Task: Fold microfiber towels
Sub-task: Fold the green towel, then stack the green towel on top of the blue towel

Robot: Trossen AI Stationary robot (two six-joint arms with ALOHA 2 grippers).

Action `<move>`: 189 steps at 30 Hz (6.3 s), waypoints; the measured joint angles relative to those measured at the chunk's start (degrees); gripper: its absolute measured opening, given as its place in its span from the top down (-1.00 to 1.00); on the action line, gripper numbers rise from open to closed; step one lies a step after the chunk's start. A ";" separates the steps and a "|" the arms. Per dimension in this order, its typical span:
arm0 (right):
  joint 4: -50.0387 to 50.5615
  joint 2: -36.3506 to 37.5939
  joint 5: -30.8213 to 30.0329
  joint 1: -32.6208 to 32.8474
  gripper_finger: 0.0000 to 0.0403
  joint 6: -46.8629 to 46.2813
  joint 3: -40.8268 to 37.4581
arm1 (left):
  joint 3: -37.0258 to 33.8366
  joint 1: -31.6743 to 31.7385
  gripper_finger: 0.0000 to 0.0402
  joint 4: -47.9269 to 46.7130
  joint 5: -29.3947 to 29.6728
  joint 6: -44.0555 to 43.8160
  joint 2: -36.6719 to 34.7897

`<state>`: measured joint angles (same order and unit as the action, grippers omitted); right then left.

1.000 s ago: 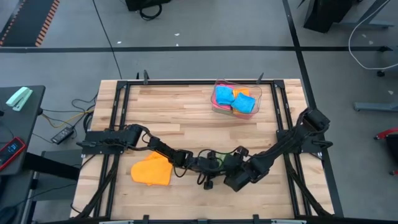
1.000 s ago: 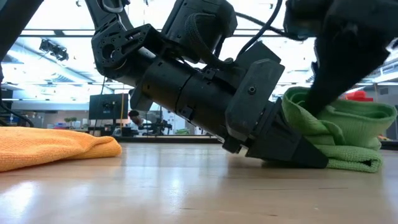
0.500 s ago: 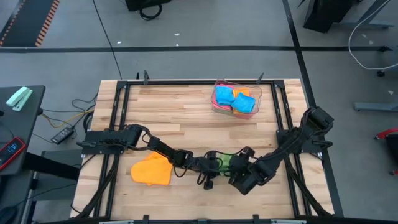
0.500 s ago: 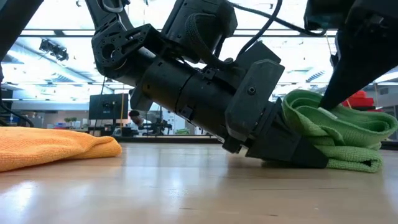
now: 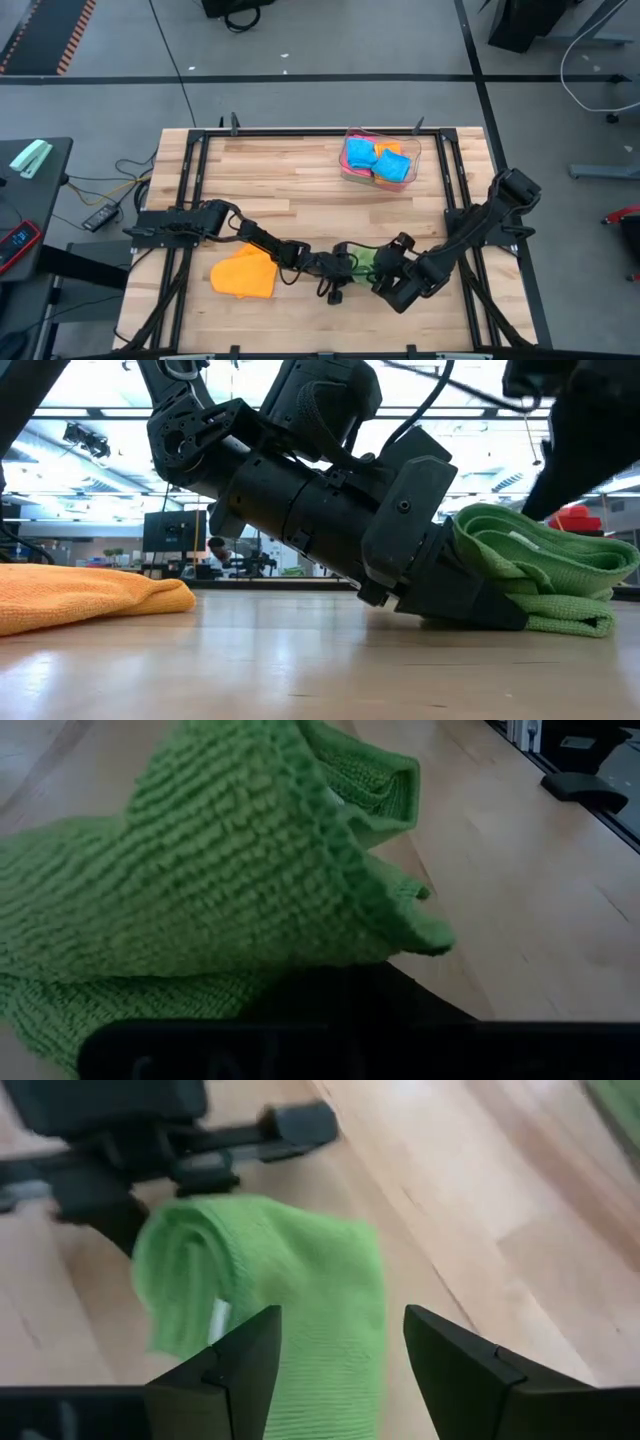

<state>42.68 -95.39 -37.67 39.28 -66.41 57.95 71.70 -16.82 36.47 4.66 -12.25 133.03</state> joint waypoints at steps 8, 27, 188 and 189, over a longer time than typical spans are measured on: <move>-17.60 -0.22 3.22 -2.28 -0.06 6.94 -5.19 | -0.02 0.07 0.91 0.07 -0.02 -0.15 0.02; -31.76 -0.95 6.40 -3.93 -0.06 9.30 -12.50 | -0.02 0.14 0.92 0.09 -0.03 -0.13 0.04; -4.44 6.20 -2.24 1.12 -0.06 3.66 -9.62 | -0.09 -8.02 0.10 -18.08 14.08 55.79 -13.73; -3.82 6.31 -2.19 1.29 -0.06 3.08 -9.62 | -0.09 -7.64 0.05 -17.23 14.27 57.12 -13.14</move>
<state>38.85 -89.08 -39.85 40.57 -63.33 48.34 71.61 -24.46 19.24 18.93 44.87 119.89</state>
